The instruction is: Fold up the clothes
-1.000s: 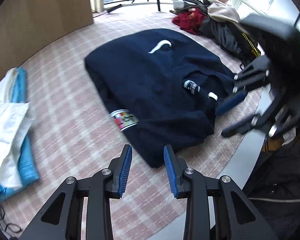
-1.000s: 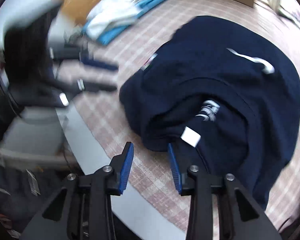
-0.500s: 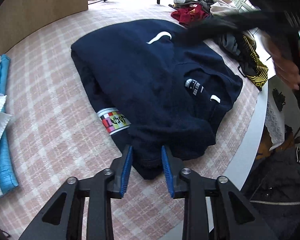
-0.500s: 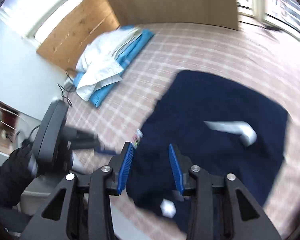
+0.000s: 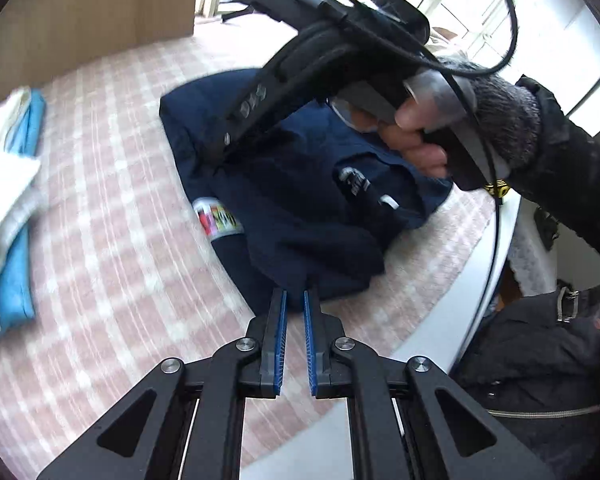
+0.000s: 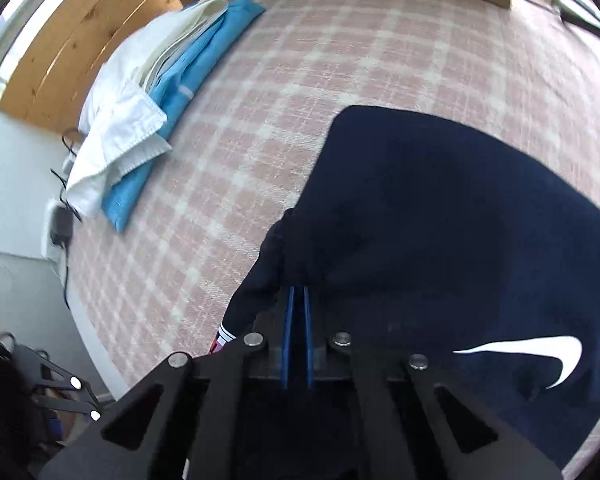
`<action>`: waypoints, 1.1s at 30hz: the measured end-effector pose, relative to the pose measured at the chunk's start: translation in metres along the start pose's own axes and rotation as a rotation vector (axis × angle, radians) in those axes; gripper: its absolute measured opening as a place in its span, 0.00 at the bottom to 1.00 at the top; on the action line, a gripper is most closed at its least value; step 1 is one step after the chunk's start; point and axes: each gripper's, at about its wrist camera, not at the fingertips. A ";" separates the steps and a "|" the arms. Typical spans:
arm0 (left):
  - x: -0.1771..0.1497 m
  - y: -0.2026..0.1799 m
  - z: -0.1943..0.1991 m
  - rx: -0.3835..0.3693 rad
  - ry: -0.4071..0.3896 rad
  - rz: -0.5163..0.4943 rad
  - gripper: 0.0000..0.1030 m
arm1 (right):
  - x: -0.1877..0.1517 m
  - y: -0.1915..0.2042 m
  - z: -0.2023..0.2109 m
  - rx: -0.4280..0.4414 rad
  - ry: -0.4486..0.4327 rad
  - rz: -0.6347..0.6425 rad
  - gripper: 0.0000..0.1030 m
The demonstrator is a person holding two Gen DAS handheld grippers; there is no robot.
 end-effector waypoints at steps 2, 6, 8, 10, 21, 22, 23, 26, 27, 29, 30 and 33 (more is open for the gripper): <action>-0.005 -0.002 -0.004 0.013 0.004 0.012 0.00 | -0.002 0.000 0.001 0.000 -0.006 0.000 0.03; -0.006 0.004 -0.009 0.038 0.013 0.068 0.02 | -0.004 -0.002 0.003 0.014 0.006 -0.015 0.03; -0.001 0.010 -0.005 0.092 -0.022 0.077 0.10 | -0.006 -0.003 0.007 0.018 0.017 -0.030 0.05; 0.006 0.017 -0.003 0.130 -0.047 0.071 0.16 | -0.008 0.004 0.015 -0.006 0.010 -0.006 0.07; 0.033 0.005 -0.030 0.139 0.039 -0.001 0.03 | -0.004 0.007 0.018 -0.115 0.004 -0.009 0.08; 0.032 0.003 -0.026 0.127 0.038 0.001 0.03 | -0.004 0.006 0.017 -0.122 0.003 -0.011 0.08; 0.030 0.001 -0.022 0.119 0.032 0.004 0.03 | -0.003 0.003 0.016 -0.123 0.008 -0.014 0.08; 0.024 -0.006 -0.007 0.106 -0.001 0.015 0.02 | -0.001 -0.003 0.012 -0.111 0.016 -0.018 0.03; 0.022 -0.006 -0.004 0.083 -0.001 0.032 0.01 | -0.001 -0.004 0.012 -0.104 0.017 -0.023 0.03; 0.019 -0.006 -0.002 0.060 -0.009 0.051 0.01 | -0.001 -0.007 0.013 -0.092 0.019 -0.023 0.02; 0.016 -0.008 -0.004 0.063 -0.003 0.053 0.01 | -0.001 -0.009 0.013 -0.082 0.017 -0.028 0.00; 0.010 -0.008 -0.015 0.074 0.029 0.070 0.00 | -0.002 -0.015 0.014 -0.056 0.014 -0.040 0.00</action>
Point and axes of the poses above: each gripper's, at about its wrist camera, not at the fingertips, and z roughly against the way its jaws point, y to its left, x to its top, and after that the axes turned 13 degrees about y, right-handed
